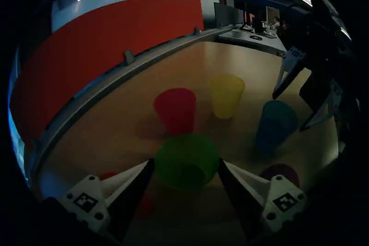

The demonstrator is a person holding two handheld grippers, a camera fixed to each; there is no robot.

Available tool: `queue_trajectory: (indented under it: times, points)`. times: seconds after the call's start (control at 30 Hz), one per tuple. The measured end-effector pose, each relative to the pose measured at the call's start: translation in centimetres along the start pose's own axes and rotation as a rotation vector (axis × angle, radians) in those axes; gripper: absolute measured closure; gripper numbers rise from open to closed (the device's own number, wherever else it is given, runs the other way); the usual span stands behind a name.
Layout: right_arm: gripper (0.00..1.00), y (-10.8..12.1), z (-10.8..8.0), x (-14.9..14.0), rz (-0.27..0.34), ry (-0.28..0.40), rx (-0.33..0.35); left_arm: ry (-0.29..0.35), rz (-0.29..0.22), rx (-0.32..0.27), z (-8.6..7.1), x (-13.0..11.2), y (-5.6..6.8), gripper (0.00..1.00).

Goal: Pour water

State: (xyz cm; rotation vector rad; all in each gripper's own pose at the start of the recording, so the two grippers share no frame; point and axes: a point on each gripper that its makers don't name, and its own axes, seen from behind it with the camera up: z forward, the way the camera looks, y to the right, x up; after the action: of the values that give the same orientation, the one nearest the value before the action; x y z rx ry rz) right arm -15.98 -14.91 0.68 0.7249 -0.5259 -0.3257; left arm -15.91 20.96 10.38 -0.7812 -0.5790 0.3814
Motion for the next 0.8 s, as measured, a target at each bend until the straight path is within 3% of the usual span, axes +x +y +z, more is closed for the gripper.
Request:
queue_trajectory:
  times: [0.13, 0.47, 0.8]
  points:
    - [0.00, -0.1, 0.1, 0.0, -0.002, 0.000, 0.002, 0.004, 0.002, 0.002, 0.1, 0.0, 0.0, 0.10]
    - [0.00, 0.0, 0.2, -0.2, 0.005, -0.003, -0.001, 0.026, 0.022, 0.000, -0.5, 0.3, 0.3, 0.11]
    - [0.00, 0.2, 1.2, -0.9, 0.005, -0.014, -0.006, 0.047, 0.004, 0.010, -2.0, 0.9, -0.2, 0.11]
